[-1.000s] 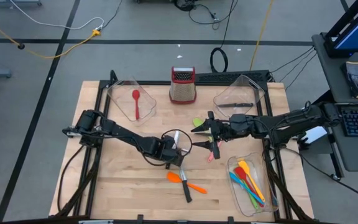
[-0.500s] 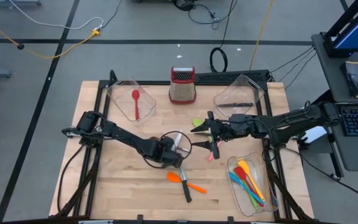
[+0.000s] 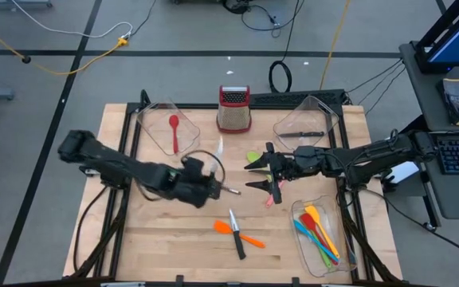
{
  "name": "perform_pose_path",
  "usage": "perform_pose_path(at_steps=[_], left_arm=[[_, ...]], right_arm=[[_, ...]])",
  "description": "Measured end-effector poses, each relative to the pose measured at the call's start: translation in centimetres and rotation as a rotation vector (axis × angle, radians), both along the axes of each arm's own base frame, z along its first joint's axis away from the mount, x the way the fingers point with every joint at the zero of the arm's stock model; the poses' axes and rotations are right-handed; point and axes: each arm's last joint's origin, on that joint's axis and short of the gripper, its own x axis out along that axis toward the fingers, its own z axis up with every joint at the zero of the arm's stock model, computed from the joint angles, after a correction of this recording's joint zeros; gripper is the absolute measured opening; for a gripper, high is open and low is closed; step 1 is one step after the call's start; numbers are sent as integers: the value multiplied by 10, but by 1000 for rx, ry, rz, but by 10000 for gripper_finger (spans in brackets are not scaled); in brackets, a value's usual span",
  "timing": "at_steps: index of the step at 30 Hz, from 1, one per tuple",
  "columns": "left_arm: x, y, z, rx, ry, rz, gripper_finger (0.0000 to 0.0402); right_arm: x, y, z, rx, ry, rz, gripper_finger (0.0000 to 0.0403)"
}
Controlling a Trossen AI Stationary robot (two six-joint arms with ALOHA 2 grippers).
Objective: Pick & Place Kitchen Items
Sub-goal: Put the top silver kitchen knife into the top right transparent bin
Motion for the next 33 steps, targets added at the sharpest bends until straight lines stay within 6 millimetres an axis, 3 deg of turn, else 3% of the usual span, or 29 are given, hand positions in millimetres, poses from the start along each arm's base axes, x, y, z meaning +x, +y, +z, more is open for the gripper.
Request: perform_pose_path(at_steps=[7, 12, 19, 28, 33], left_arm=[[-18, 2, 60, 139, -292, -87, 70], [-11, 1, 83, 266, -421, -197, 70], [-1, 1, 98, 392, -528, -320, 70], [6, 4, 113, 507, -647, -435, 70], [6, 4, 118, 586, -677, -487, 70]], right_arm=[[0, 0, 3, -11, -34, 2, 247], [1, 0, 8, 20, -80, 4, 247], [0, 4, 9, 106, -72, 121, 247], [5, 2, 22, 119, -240, 116, 249], [5, -5, 26, 122, -285, 91, 270]])
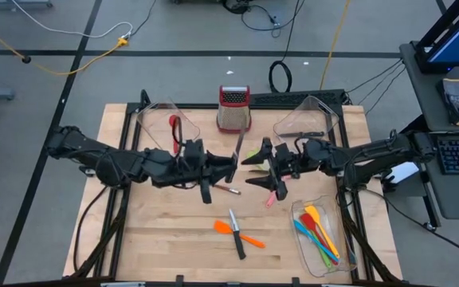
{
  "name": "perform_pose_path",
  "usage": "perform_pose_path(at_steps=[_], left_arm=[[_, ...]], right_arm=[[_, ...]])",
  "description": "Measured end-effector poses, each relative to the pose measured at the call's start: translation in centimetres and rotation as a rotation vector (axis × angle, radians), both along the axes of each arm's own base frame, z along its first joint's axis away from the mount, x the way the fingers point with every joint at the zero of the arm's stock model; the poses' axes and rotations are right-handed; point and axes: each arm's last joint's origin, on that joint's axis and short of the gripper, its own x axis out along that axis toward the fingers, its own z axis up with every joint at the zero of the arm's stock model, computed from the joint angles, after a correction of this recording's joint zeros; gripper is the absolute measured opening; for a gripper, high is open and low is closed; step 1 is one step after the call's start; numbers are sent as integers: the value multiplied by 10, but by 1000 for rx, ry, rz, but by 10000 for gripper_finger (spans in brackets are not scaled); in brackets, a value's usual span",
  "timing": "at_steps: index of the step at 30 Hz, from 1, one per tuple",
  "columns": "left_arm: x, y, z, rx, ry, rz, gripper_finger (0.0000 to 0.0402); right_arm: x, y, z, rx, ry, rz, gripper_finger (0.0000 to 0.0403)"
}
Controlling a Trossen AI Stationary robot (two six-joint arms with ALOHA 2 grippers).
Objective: Pick & Place Kitchen Items
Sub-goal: Put the top silver kitchen knife into the top right transparent bin
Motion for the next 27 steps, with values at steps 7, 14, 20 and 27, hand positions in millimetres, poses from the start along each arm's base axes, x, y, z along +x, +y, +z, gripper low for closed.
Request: perform_pose_path(at_steps=[7, 14, 20, 27], left_arm=[[5, 2, 4, 84, -66, -46, 70], [21, 10, -3, 114, -95, -72, 70], [22, 14, -2, 104, -106, -96, 70], [22, 14, -4, 116, -87, -82, 70]], right_arm=[[4, -6, 4, 33, -70, -14, 305], [13, -5, -5, 63, -48, -1, 320], [13, -8, -4, 86, -59, 14, 321], [13, -8, -3, 98, -68, 33, 323]])
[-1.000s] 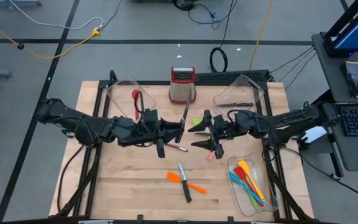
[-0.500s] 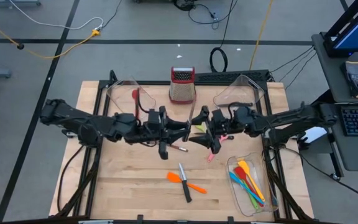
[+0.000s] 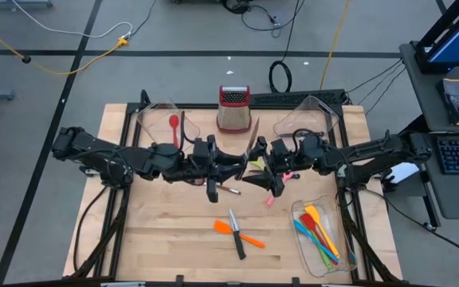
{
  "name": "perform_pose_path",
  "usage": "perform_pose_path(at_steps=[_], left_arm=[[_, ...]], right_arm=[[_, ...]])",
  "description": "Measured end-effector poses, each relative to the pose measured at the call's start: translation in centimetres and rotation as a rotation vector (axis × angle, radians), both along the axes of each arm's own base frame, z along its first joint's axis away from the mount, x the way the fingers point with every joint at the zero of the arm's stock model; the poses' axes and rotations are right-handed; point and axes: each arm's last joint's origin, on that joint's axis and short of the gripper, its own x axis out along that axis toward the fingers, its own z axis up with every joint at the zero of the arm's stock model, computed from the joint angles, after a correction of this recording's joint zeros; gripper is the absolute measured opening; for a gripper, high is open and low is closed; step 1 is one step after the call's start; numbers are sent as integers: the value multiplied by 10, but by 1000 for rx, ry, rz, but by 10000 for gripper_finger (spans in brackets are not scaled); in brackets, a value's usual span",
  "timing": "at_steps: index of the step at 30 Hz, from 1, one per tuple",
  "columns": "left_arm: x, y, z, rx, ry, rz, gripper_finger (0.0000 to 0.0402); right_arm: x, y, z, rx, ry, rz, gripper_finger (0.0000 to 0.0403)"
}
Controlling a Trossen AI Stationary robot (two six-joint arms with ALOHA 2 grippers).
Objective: Pick & Place Kitchen Items
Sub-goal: Put the top silver kitchen knife into the top right transparent bin
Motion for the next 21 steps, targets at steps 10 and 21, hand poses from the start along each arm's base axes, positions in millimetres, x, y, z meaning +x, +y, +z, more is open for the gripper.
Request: perform_pose_path(at_steps=[10, 21], left_arm=[[19, 0, -15, -21, -12, 6, 70], [22, 3, -16, -42, -29, -23, 70]], right_arm=[[-1, 0, 4, 22, -36, 12, 323], [0, 0, 1, 30, -5, 17, 314]])
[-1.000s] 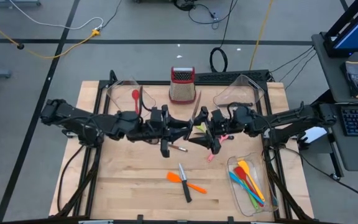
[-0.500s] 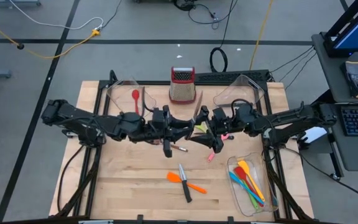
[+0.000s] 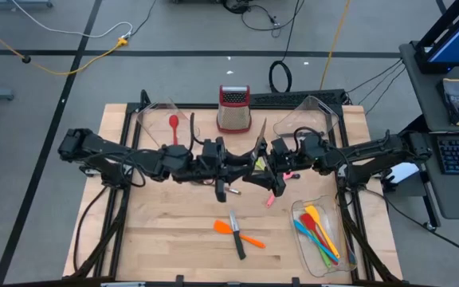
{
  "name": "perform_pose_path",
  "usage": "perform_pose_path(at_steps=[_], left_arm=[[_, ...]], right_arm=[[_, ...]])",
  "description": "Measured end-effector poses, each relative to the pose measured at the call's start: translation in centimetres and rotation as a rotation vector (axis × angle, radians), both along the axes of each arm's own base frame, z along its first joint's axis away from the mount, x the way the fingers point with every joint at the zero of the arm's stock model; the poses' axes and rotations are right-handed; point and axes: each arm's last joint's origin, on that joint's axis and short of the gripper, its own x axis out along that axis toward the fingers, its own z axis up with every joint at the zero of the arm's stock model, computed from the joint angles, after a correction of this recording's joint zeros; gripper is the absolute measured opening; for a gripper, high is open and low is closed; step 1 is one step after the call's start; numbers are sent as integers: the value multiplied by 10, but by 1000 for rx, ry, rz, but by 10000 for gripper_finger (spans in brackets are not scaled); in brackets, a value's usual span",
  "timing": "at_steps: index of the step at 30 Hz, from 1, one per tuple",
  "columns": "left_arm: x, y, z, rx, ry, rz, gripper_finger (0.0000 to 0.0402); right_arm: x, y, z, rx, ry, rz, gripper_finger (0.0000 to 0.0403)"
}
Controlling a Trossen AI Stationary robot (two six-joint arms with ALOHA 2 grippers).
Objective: Pick & Place Kitchen Items
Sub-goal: Put the top silver kitchen knife into the top right transparent bin
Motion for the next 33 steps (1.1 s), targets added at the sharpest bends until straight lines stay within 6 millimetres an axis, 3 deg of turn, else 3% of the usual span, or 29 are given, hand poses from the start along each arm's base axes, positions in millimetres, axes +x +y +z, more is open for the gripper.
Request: perform_pose_path(at_steps=[8, 17, 26, 33], left_arm=[[0, -1, -1, -6, 5, -4, 70], [0, 0, -2, -17, 17, -1, 70], [0, 1, -5, -46, 63, -8, 74], [-5, 3, -4, -12, 103, 50, 187]], right_arm=[[0, 0, 0, -1, 0, 0, 237], [0, 1, 0, -16, -6, 5, 81], [0, 0, -1, -6, 5, -2, 82], [1, -2, -2, 12, 23, -65, 82]])
